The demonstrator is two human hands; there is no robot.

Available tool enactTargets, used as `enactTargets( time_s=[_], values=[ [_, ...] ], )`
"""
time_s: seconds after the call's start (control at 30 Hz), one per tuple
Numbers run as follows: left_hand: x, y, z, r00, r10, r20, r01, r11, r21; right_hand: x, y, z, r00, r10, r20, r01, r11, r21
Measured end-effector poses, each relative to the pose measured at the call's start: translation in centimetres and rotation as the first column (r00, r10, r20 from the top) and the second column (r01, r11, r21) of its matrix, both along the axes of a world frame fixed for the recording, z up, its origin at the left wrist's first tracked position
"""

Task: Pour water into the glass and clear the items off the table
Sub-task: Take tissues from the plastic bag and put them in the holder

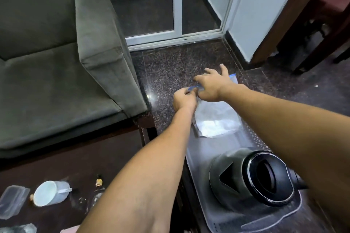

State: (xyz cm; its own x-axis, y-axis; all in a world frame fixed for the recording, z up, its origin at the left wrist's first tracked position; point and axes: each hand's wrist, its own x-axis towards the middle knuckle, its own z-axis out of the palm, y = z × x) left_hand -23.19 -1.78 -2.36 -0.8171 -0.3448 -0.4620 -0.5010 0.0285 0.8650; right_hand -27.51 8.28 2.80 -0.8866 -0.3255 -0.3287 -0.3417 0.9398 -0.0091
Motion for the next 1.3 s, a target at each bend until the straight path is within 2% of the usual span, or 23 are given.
enactTargets(
  time_s=[0.17,0.3,0.5,0.63,0.8,1.0,1.13,1.3],
  values=[
    [0.8,-0.3,1.6,0.982,-0.03,-0.186,0.009,0.993,-0.116,0.3,0.1,1.8,0.996,0.037,-0.079,-0.045,0.994,-0.103],
    [2.0,-1.2,4.8,0.942,-0.033,-0.334,-0.013,0.991,-0.134,0.7,0.5,5.5,0.981,0.095,-0.167,-0.111,0.99,-0.092],
    [4.4,-5.8,13.6,0.855,-0.033,-0.517,-0.052,0.988,-0.148,3.3,-2.8,14.5,0.974,0.091,-0.206,-0.157,0.931,-0.328],
    [7.7,-12.3,21.3,0.777,-0.026,-0.629,-0.13,0.971,-0.2,6.8,-9.5,22.5,0.94,0.132,-0.315,-0.246,0.902,-0.355],
    [14.8,-23.0,31.3,0.703,-0.035,-0.711,-0.234,0.932,-0.277,13.4,-19.8,32.9,0.9,0.217,-0.377,-0.356,0.866,-0.352],
    [23.7,-37.1,42.1,0.596,0.053,-0.801,-0.462,0.838,-0.289,21.2,-31.7,43.1,0.828,0.263,-0.495,-0.485,0.78,-0.396],
    [28.9,-44.9,46.8,0.575,0.041,-0.817,-0.536,0.773,-0.338,25.1,-37.7,47.4,0.8,0.299,-0.52,-0.544,0.728,-0.417],
    [33.5,-51.9,49.4,0.569,0.082,-0.818,-0.616,0.702,-0.358,27.5,-42.3,50.9,0.792,0.361,-0.493,-0.569,0.727,-0.384]
  ],
)
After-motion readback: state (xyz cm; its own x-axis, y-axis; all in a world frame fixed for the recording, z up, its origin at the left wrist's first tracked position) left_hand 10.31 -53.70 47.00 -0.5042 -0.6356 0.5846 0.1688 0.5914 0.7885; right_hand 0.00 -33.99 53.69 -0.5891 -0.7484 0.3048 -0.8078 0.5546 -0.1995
